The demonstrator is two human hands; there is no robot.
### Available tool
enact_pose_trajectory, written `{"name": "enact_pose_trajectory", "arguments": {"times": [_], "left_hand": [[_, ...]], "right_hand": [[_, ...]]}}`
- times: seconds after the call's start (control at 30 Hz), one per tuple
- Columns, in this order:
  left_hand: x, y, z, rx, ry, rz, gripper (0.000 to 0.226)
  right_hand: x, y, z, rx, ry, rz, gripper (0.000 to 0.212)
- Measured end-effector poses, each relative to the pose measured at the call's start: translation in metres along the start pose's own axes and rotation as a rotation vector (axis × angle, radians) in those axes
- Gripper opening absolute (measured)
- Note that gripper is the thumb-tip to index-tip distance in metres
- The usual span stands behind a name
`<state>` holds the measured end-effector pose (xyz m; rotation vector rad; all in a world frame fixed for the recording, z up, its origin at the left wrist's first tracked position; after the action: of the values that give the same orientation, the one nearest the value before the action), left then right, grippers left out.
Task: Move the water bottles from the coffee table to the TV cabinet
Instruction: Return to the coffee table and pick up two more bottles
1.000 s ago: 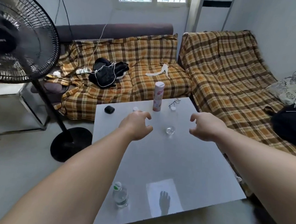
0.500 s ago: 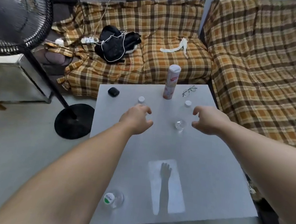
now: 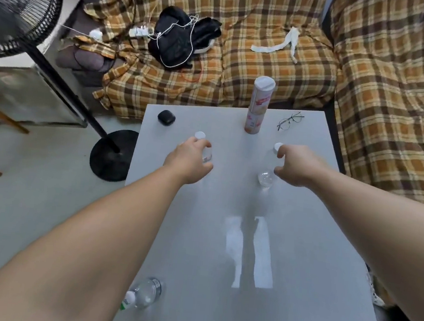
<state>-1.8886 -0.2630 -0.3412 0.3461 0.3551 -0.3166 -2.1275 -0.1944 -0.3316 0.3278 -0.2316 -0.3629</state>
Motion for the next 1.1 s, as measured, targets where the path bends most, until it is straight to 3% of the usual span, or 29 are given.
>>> {"name": "enact_pose_trajectory", "arguments": {"times": [0.27, 0.4, 0.57, 0.73, 0.9, 1.1], "left_hand": [[0.017, -0.045, -0.028, -0.012, -0.096, 0.097, 0.07], [0.025, -0.063, -0.042, 0.07, -0.11, 0.121, 0.074], [0.027, -0.073, -0.05, 0.102, -0.053, 0.115, 0.073], [0.026, -0.079, -0.043, 0.024, -0.005, 0.123, 0.053], [0.029, -0.073, -0.059, 0.1, -0.007, 0.097, 0.025], [0.043, -0.058, -0.06, 0.122, -0.012, 0.093, 0.019]], "right_hand": [[-0.011, -0.044, -0.028, -0.012, 0.046, 0.019, 0.056], [-0.011, -0.061, -0.043, 0.057, 0.053, 0.003, 0.07], [-0.009, -0.072, -0.058, 0.115, 0.019, 0.029, 0.058], [-0.017, -0.077, -0.06, 0.057, -0.011, 0.05, 0.047], [-0.017, -0.075, -0.065, 0.021, -0.029, 0.047, 0.035], [-0.013, -0.065, -0.049, -0.053, -0.041, 0.11, 0.03]]}}
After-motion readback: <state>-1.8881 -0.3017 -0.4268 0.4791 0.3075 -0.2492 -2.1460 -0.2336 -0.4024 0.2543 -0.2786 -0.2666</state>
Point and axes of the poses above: each hand's wrist, its own y-axis away from the middle knuckle, its own z-axis out of the back of the hand, x = y × z, the point moved 6 cm from there along -y, towards the middle knuckle, and after that the axes turned 1 degree about -z, right-handed, at the moved point
